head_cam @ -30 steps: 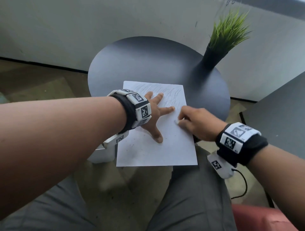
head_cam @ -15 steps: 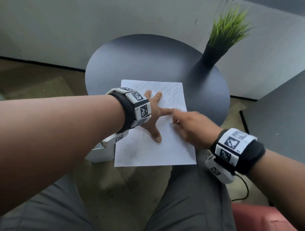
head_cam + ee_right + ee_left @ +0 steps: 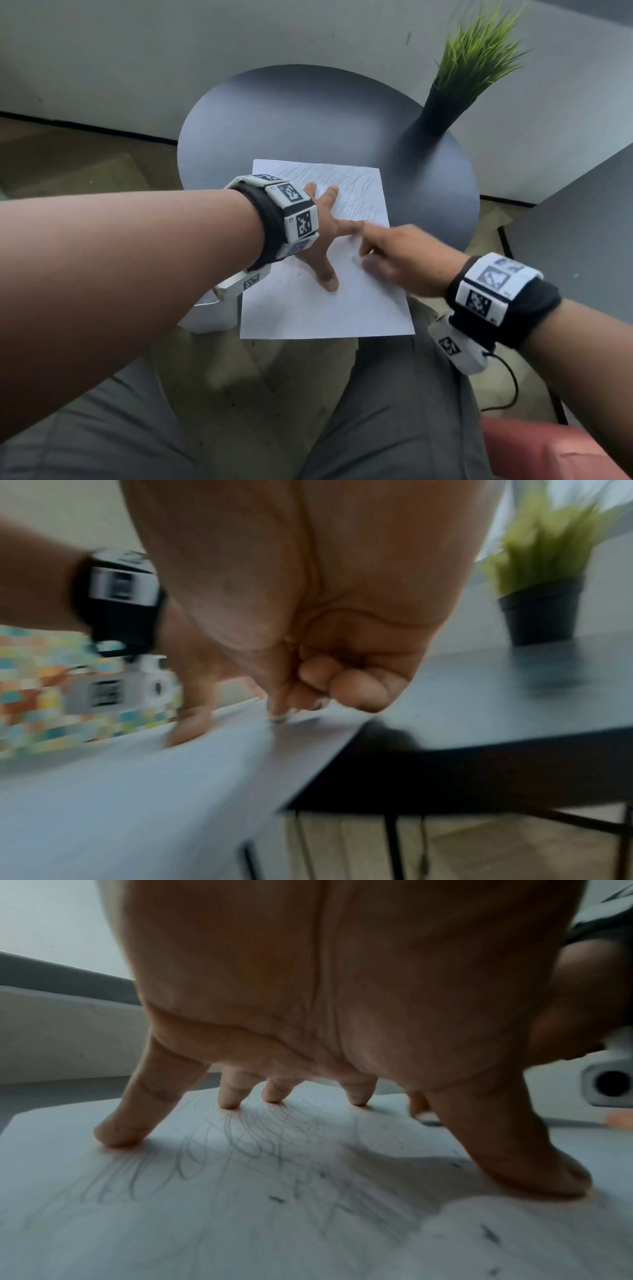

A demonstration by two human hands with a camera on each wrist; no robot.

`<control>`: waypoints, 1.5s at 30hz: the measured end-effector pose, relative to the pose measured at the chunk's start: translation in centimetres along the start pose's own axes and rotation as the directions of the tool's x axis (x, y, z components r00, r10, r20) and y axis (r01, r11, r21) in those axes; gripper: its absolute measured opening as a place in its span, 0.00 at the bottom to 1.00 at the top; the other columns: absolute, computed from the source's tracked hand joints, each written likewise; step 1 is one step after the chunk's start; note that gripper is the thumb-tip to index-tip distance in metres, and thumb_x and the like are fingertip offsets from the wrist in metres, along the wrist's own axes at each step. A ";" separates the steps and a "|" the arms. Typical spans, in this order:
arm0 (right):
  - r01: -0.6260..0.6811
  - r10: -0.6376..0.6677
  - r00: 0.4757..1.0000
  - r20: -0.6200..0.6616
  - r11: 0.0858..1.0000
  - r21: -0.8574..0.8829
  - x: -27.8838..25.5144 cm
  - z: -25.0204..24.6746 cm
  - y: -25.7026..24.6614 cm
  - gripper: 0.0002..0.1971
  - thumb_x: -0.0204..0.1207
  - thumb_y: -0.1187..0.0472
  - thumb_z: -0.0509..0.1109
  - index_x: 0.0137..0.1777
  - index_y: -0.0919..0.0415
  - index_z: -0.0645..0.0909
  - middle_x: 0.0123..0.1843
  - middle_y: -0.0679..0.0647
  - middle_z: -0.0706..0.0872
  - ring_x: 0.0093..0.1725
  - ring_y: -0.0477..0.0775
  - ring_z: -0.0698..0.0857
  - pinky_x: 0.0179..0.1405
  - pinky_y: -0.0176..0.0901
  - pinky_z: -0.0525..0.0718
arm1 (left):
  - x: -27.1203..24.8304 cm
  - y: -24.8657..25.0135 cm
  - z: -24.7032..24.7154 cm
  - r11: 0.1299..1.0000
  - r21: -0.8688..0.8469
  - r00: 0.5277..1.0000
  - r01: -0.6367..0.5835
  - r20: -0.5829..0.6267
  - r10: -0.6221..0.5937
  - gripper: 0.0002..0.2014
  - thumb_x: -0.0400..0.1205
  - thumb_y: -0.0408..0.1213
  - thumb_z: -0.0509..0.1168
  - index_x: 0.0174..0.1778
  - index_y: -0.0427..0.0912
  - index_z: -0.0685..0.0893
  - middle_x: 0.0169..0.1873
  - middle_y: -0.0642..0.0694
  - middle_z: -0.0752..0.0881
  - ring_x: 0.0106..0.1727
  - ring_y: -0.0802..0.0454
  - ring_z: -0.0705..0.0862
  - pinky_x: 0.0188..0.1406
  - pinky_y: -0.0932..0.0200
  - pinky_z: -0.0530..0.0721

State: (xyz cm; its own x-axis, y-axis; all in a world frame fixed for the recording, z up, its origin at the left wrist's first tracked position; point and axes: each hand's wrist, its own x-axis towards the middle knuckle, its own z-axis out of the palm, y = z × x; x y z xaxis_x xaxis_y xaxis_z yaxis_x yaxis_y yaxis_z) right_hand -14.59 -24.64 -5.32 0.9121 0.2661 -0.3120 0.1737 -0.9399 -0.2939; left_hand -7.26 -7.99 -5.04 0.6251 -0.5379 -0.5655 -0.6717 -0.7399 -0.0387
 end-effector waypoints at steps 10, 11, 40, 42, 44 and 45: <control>-0.007 0.009 0.999 -0.050 0.999 0.038 0.5 0.4 0.4 0.06 0.80 0.51 0.65 0.50 0.51 0.77 0.42 0.50 0.84 0.43 0.55 0.82 0.39 0.46 0.80 | -0.1 -0.2 0.0 1.000 -0.003 1.000 0.000 0.004 0.000 0.59 0.62 0.76 0.72 0.80 0.79 0.38 0.86 0.40 0.34 0.85 0.26 0.37 0.74 0.20 0.57; -0.082 0.089 0.993 -0.082 0.993 0.079 0.9 -0.1 1.4 0.06 0.79 0.50 0.66 0.50 0.50 0.77 0.41 0.49 0.84 0.43 0.54 0.82 0.38 0.42 0.78 | -0.2 -0.2 0.0 1.000 -0.005 1.000 0.003 0.006 -0.003 0.59 0.62 0.76 0.72 0.80 0.79 0.38 0.86 0.41 0.34 0.85 0.28 0.38 0.75 0.20 0.57; -0.001 0.002 0.988 -0.156 1.000 0.006 -0.2 0.3 2.2 0.05 0.79 0.54 0.67 0.48 0.54 0.77 0.43 0.52 0.85 0.44 0.58 0.82 0.45 0.50 0.82 | -0.4 1.0 0.5 0.999 -0.027 0.999 -0.026 -0.043 0.025 0.60 0.61 0.77 0.72 0.81 0.77 0.39 0.87 0.47 0.37 0.85 0.29 0.41 0.72 0.23 0.65; 0.191 -0.191 0.981 0.018 0.981 0.017 -1.3 0.8 0.6 0.03 0.78 0.57 0.67 0.49 0.54 0.79 0.44 0.50 0.86 0.42 0.54 0.81 0.43 0.45 0.81 | -0.5 1.1 0.4 0.999 -0.019 0.999 -0.029 -0.034 0.028 0.60 0.62 0.77 0.72 0.82 0.76 0.38 0.87 0.46 0.36 0.85 0.28 0.41 0.73 0.24 0.63; 0.144 -0.147 0.988 0.055 0.988 0.058 -1.1 0.1 1.3 0.04 0.77 0.56 0.68 0.50 0.52 0.80 0.44 0.49 0.87 0.43 0.52 0.83 0.45 0.42 0.81 | -0.5 1.1 0.3 0.999 -0.019 0.999 -0.028 -0.035 0.027 0.59 0.62 0.76 0.72 0.82 0.76 0.39 0.87 0.46 0.37 0.85 0.28 0.41 0.73 0.24 0.64; 0.040 -0.040 0.999 -0.001 0.996 0.082 -0.6 -0.4 2.1 0.04 0.78 0.55 0.68 0.50 0.51 0.80 0.44 0.49 0.87 0.45 0.52 0.83 0.47 0.43 0.81 | -0.5 1.2 0.3 0.999 -0.019 0.999 -0.029 -0.039 0.028 0.59 0.63 0.76 0.72 0.82 0.76 0.39 0.87 0.46 0.37 0.85 0.29 0.41 0.73 0.24 0.65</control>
State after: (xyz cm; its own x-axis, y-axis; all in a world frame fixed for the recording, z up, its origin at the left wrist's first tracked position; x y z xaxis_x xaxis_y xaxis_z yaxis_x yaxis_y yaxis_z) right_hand -14.58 -26.84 -5.36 0.9048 0.3036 -0.2986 0.1794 -0.9078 -0.3791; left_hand -8.50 -8.48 -5.04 0.6213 -0.5738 -0.5336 -0.6816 -0.7317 -0.0067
